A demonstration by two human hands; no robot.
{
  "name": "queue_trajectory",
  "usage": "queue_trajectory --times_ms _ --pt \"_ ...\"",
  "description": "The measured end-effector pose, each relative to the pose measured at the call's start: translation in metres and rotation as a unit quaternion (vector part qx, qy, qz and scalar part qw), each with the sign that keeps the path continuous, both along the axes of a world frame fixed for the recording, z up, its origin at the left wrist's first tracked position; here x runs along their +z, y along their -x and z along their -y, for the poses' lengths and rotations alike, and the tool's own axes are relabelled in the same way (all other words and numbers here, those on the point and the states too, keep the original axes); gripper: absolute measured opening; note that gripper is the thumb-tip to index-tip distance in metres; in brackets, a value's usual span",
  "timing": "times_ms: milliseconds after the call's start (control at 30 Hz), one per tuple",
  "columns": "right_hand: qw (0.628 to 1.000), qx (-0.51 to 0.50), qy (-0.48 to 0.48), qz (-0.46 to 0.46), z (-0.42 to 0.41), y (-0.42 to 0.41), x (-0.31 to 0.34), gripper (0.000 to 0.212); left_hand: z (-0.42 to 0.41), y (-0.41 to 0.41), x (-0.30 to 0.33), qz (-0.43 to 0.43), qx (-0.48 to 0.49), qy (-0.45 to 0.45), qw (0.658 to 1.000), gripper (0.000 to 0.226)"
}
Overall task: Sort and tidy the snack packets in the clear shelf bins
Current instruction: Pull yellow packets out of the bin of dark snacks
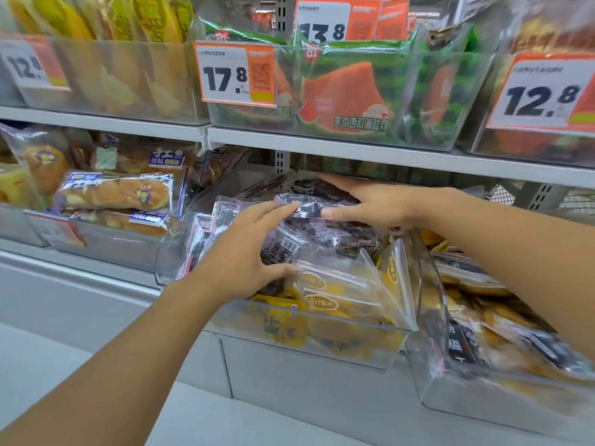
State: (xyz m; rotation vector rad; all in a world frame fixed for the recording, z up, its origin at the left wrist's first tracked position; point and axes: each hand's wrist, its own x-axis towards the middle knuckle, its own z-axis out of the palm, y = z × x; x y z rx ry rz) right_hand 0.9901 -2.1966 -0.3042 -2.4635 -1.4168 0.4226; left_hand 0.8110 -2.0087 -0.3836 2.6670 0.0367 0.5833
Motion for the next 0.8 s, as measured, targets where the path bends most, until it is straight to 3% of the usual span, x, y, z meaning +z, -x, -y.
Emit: queue_trajectory --times_ms 300,400,467,567,700,800 --pt "0.991 -0.080 0.055 0.095 0.049 0.058 0.022 0.105 0.000 -0.009 0.002 0.043 0.041 -0.068 0.996 0.069" --pt "0.980 -0.099 -0.025 0.169 0.079 0.104 0.020 0.085 0.007 -0.005 0.007 0.091 0.016 -0.004 0.996 0.052" --pt "0.958 -0.136 0.003 0.251 0.089 0.132 0.018 0.082 0.016 0.002 0.016 0.117 -0.023 0.041 0.992 0.046" --pt "0.950 -0.156 0.090 0.254 0.084 0.150 0.010 0.089 0.034 0.014 0.031 0.059 -0.099 0.021 0.993 0.047" --pt "0.956 -0.152 0.077 0.239 0.068 0.154 0.003 0.049 0.042 0.016 0.028 -0.036 -0.122 -0.028 0.992 0.042" --pt "0.960 -0.136 0.079 0.233 0.054 0.159 -0.006 0.049 0.039 0.016 0.025 -0.023 -0.097 -0.001 0.995 0.046"
